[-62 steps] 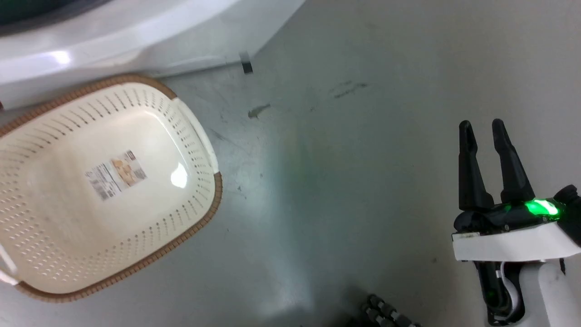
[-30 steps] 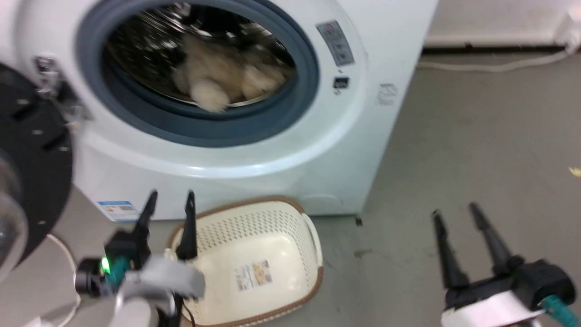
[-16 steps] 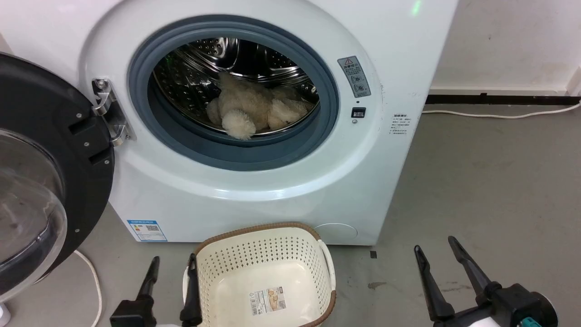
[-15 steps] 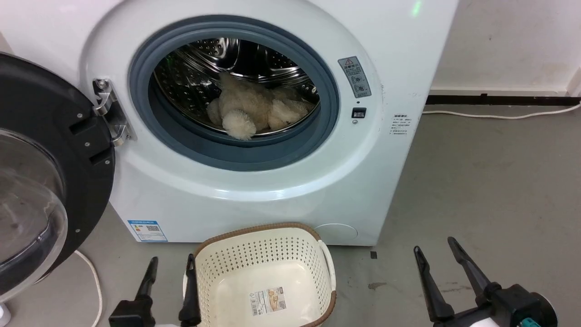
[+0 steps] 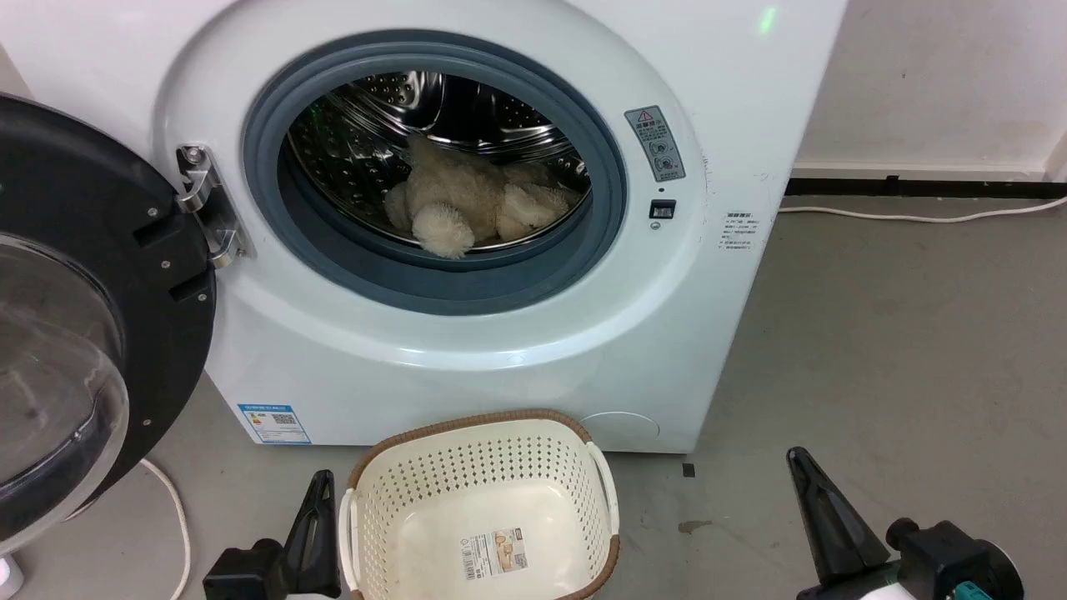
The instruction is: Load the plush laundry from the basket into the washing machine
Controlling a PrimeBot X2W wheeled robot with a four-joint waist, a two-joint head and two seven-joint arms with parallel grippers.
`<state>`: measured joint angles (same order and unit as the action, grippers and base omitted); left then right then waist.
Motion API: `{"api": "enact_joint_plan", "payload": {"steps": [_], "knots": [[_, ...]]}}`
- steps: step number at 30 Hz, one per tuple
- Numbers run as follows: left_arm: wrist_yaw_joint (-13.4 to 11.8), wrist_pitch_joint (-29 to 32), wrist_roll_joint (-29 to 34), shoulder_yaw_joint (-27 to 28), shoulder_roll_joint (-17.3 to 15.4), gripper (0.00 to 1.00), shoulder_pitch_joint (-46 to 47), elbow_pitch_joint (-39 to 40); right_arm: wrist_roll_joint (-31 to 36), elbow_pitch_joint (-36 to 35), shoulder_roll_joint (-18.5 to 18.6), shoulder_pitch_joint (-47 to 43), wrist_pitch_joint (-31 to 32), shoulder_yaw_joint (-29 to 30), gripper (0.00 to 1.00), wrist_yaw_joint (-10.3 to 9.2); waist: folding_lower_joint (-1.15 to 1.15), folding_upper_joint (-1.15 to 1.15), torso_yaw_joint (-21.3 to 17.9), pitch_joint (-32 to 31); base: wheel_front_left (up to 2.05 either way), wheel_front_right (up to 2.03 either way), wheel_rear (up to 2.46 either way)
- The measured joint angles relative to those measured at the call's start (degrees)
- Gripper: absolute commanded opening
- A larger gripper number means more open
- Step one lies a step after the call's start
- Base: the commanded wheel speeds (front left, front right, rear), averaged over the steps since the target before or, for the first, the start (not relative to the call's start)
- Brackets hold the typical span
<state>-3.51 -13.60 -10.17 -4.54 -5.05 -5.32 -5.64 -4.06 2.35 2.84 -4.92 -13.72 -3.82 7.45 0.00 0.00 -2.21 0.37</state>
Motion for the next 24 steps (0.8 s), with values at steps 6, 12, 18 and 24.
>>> {"api": "enact_joint_plan", "payload": {"steps": [6,12,18,24], "knots": [[0.2,0.6,0.5,0.2,0.1,0.00,0.1,0.3,0.1,0.0,0.0,0.1,0.6,0.2,0.00,0.00,0.00,0.00,0.1,0.0,0.00,0.00,0.00],[0.2,1.5,1.0,0.5,0.2,0.00,0.3,0.5,0.3,-0.1,0.0,0.2,1.5,0.4,0.00,0.00,0.00,0.00,0.2,0.0,0.00,0.00,0.00],[0.6,2.1,1.5,0.7,0.3,0.00,0.4,0.8,0.6,-0.2,0.0,0.2,2.1,0.6,0.00,0.00,0.00,0.00,0.4,-0.1,0.00,0.00,0.00],[0.7,2.8,2.0,1.0,0.4,0.00,0.7,1.1,0.6,-0.3,0.0,0.7,2.8,0.8,0.00,0.00,0.00,0.00,0.5,-0.1,0.00,0.00,0.00]]}}
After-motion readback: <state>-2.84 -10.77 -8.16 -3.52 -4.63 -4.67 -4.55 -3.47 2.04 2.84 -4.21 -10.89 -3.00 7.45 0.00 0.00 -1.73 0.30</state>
